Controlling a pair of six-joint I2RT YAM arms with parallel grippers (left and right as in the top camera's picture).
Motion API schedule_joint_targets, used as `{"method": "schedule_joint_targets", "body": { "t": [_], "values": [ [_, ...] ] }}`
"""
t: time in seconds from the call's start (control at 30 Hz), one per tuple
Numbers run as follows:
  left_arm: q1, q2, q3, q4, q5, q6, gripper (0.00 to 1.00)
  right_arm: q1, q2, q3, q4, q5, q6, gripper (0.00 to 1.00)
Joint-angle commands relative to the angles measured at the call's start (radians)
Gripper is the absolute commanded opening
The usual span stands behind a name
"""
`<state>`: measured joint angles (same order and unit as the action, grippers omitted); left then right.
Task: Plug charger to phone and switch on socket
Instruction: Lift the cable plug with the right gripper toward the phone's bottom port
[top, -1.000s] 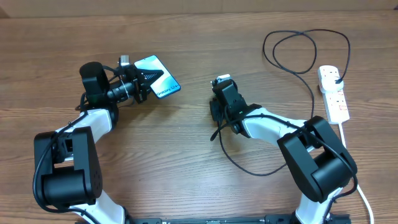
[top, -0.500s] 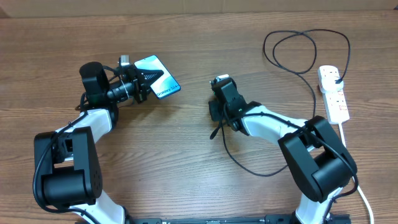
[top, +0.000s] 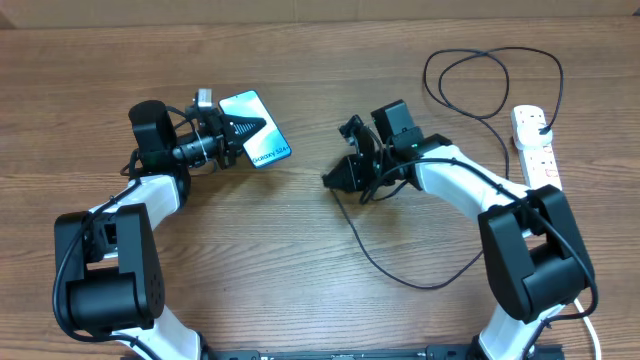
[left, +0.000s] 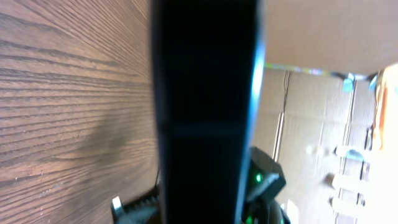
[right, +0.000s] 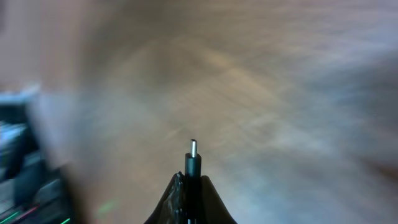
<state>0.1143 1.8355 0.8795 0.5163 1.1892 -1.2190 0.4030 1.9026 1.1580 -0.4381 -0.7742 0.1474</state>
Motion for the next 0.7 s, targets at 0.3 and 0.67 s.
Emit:
{"method": "schedule_joint_targets", "body": {
  "t": [0.3, 0.67],
  "values": [
    [0.011, -0.01, 0.026, 0.011, 0.11, 0.037, 0.04, 0.002, -0.034, 0.019, 0.002, -0.518, -0.025, 0.04],
    [0.009, -0.01, 0.026, 0.011, 0.042, -0.042, 0.05, 0.011, -0.034, 0.019, 0.145, -0.541, 0.144, 0.04]
  ]
}}
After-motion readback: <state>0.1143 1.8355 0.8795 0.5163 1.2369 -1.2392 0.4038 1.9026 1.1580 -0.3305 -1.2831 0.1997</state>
